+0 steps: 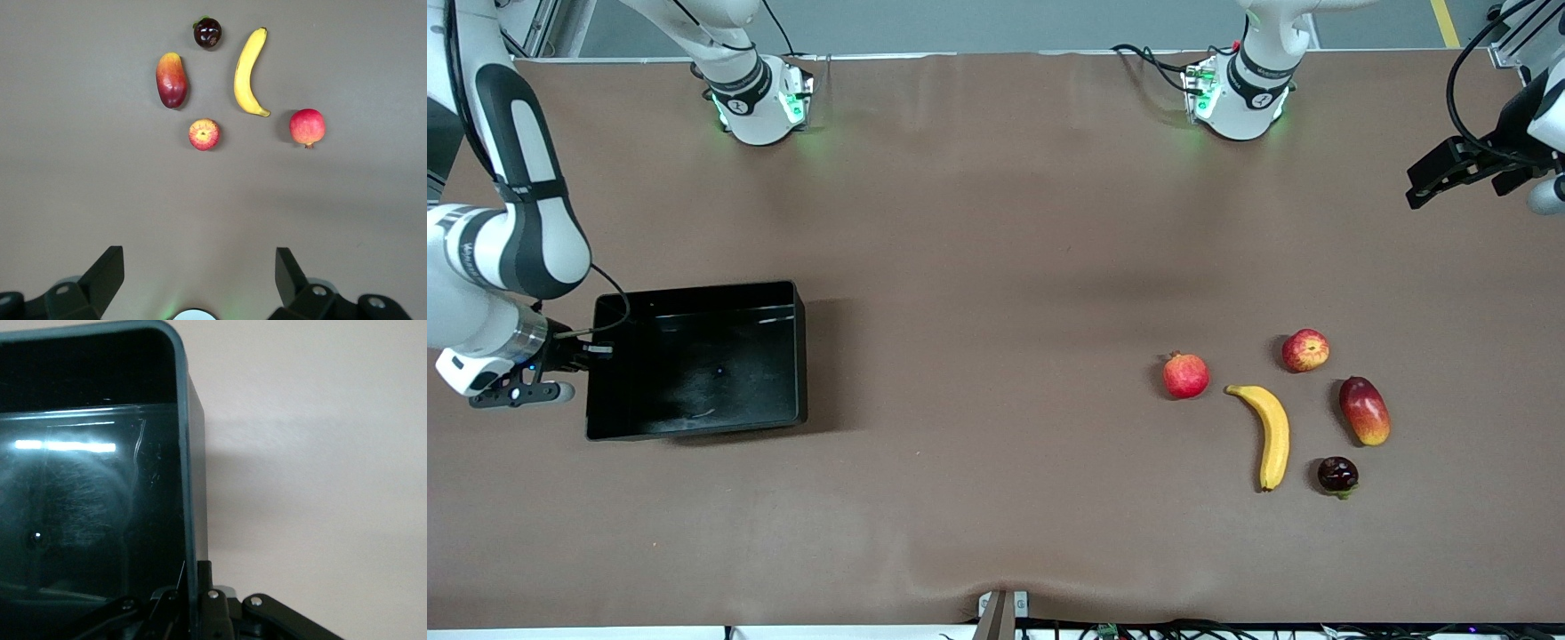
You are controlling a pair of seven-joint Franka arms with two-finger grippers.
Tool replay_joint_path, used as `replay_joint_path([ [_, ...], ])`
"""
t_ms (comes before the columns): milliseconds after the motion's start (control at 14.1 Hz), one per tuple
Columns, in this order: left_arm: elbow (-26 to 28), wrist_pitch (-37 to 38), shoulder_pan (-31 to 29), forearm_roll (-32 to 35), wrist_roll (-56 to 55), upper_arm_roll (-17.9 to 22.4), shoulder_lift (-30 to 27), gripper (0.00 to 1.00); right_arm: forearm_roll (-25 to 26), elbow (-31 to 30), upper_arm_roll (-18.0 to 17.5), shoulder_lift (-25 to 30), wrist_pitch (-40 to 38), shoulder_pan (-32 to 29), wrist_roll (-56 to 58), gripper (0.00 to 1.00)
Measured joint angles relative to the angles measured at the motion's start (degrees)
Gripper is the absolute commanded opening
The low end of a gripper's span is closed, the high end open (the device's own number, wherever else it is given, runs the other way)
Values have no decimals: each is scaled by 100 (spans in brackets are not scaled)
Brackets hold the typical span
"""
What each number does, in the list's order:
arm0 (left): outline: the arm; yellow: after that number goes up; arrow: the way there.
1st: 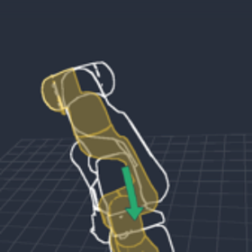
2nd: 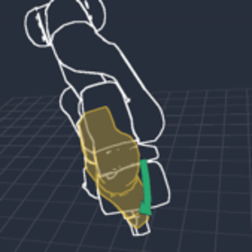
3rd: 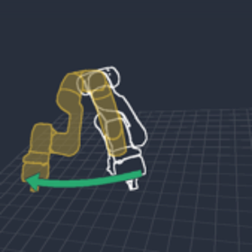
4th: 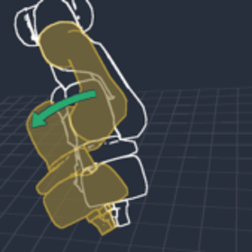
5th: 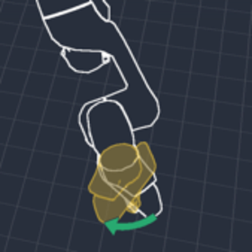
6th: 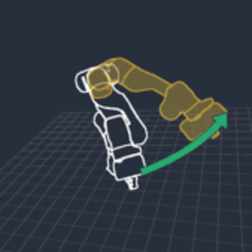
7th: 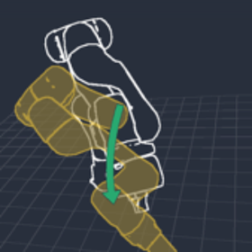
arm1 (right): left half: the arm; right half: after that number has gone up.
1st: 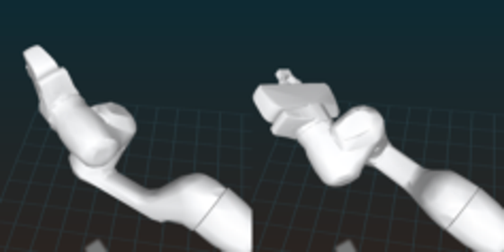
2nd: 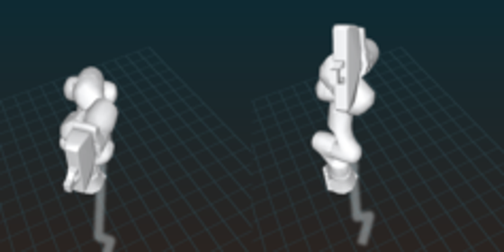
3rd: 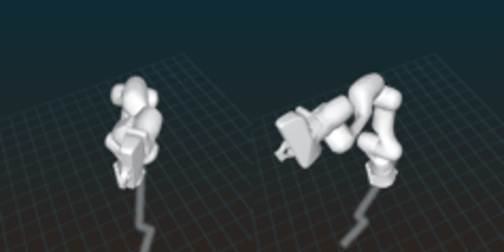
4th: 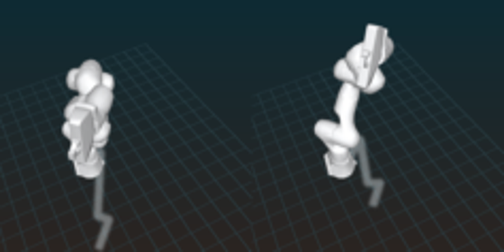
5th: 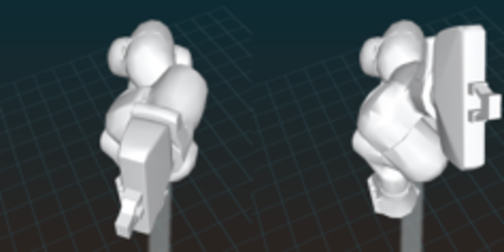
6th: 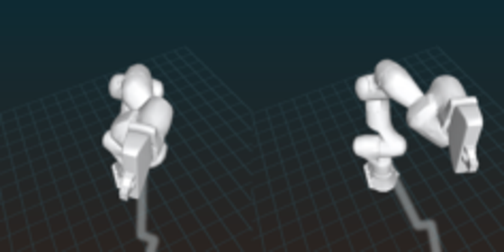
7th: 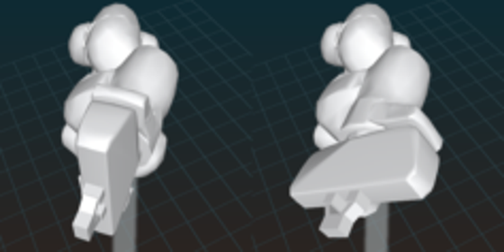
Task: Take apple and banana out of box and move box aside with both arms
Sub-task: 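Drag the black box with the right gripper away from the fruits, then open the right gripper and release the box rim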
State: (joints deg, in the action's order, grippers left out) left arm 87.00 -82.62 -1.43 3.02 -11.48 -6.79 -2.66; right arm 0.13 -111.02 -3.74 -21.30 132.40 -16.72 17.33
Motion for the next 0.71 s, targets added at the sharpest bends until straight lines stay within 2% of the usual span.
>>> replay_joint_path([
  [142,3,13,4,0,1,-34,52,100,0,-274,3,-15,302,-258,46,0],
  [640,-38,307,4,0,16,-169,-70,100,-218,-362,0,-170,364,-796,131,0],
  [711,-26,316,4,0,16,-202,-65,100,-219,-362,0,-231,375,-833,135,35],
])
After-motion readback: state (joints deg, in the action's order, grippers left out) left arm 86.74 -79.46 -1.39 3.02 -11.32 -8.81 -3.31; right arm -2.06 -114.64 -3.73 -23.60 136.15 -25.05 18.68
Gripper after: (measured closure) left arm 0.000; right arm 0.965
